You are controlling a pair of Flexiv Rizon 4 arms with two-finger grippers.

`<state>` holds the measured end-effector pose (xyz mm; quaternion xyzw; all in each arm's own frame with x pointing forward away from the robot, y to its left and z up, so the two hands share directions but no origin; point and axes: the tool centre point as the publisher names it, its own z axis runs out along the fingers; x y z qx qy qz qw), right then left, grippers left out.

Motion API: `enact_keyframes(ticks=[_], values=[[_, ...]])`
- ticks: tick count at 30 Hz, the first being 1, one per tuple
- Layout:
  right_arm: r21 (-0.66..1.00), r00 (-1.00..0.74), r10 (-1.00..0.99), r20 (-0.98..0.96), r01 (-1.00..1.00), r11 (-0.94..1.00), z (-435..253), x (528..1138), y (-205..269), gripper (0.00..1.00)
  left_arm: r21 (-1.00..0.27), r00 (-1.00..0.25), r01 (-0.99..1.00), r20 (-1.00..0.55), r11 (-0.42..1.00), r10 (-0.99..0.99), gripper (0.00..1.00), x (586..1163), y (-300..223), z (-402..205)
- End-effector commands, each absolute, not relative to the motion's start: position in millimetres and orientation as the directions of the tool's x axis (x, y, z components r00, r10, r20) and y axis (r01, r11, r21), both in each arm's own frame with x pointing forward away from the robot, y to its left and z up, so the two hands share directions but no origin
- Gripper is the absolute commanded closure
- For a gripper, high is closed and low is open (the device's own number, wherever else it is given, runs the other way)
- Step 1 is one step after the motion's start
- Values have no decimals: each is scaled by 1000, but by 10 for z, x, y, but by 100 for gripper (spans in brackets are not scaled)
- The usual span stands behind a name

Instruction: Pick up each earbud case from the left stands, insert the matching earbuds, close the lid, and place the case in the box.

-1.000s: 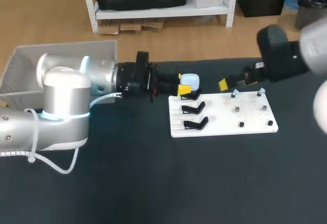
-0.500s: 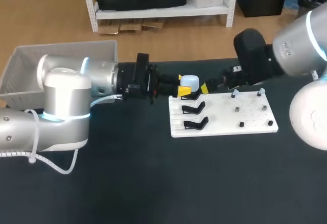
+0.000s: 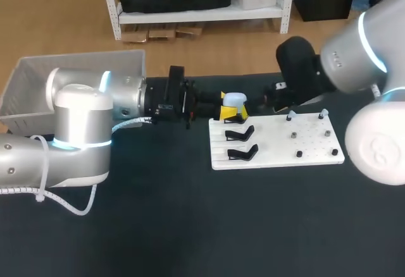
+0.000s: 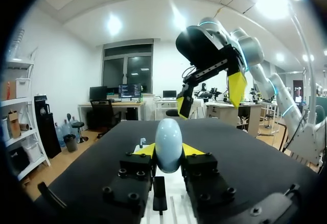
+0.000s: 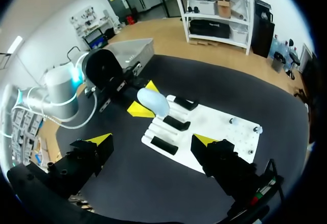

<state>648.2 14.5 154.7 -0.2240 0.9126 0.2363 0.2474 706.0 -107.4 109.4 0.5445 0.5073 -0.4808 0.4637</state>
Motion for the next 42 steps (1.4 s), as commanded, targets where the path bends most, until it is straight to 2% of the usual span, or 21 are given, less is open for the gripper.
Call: enact_keyframes(ticks=[1,42], values=[[318,-783,-294,-548,-520,793,1489,6593,266,0,21,26,998,-994,-53,102,100,7059,-1076,1079],[310,-815,-220,-536,-432,847,1199,6979,213,0,21,26,998,-994,-53,102,100,7059,-1076,1079]])
